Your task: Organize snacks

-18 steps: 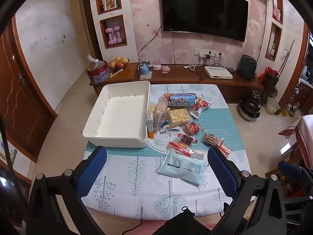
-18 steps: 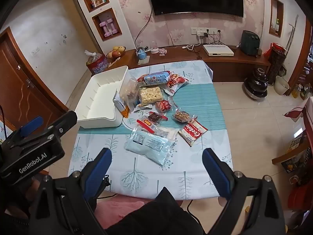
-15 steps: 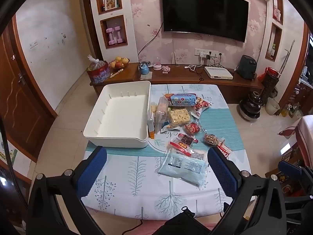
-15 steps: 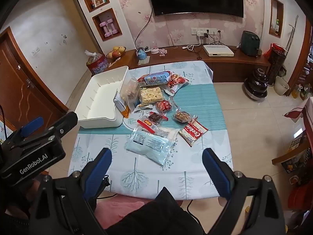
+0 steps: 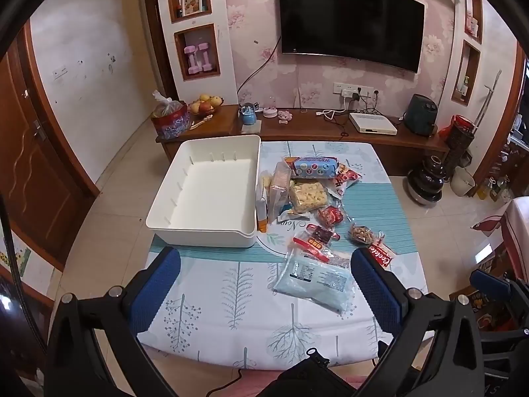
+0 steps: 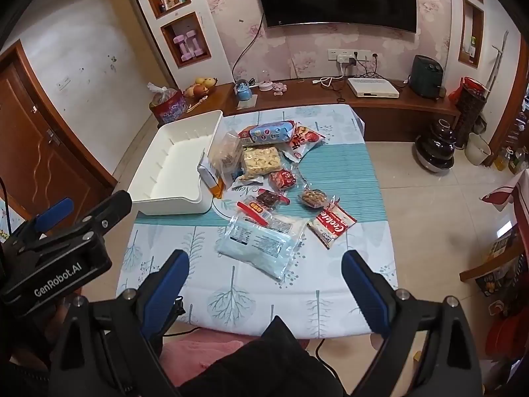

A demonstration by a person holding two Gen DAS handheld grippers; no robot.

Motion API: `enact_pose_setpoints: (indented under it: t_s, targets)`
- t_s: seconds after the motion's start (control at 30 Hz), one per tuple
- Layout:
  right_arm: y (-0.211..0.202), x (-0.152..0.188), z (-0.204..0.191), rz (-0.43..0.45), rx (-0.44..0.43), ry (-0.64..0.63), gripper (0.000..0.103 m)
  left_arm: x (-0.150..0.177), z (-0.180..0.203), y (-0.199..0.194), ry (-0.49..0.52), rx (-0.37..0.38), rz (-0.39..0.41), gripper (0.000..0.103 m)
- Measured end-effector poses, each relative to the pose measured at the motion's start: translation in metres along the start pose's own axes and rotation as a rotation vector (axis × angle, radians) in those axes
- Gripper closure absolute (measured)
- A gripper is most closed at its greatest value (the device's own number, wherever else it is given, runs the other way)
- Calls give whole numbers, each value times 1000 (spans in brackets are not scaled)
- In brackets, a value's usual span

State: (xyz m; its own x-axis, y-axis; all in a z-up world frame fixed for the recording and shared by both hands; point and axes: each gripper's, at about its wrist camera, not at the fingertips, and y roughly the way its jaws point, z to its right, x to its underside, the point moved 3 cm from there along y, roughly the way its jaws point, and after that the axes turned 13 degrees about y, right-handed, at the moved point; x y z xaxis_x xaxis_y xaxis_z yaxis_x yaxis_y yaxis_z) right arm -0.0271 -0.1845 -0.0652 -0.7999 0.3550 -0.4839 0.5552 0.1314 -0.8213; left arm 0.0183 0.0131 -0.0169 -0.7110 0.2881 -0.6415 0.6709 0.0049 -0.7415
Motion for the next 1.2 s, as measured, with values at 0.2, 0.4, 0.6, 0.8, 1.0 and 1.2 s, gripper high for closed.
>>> enact_pose_setpoints:
  t_s: [0.2, 0.4, 0.6, 0.8, 1.0, 1.2]
  targets:
    - [2, 4, 0, 0, 3, -1, 9, 1, -12, -12, -1, -3, -3, 0]
    - [2, 3, 0, -1, 4, -4, 9, 2, -11, -11, -3, -3, -4, 1]
    - [1, 4, 0, -1, 6, -5, 9, 7, -13, -13, -5, -7, -5, 1]
    - [3, 6, -3, 2, 14, -9, 9, 10, -13, -13, 2, -13, -16, 1]
    - [3, 6, -2, 0, 16, -8, 9, 8, -8, -8, 27, -5, -30, 0]
    - [7, 6, 15, -10, 48, 36, 9, -2, -2, 16, 54, 37, -80, 0]
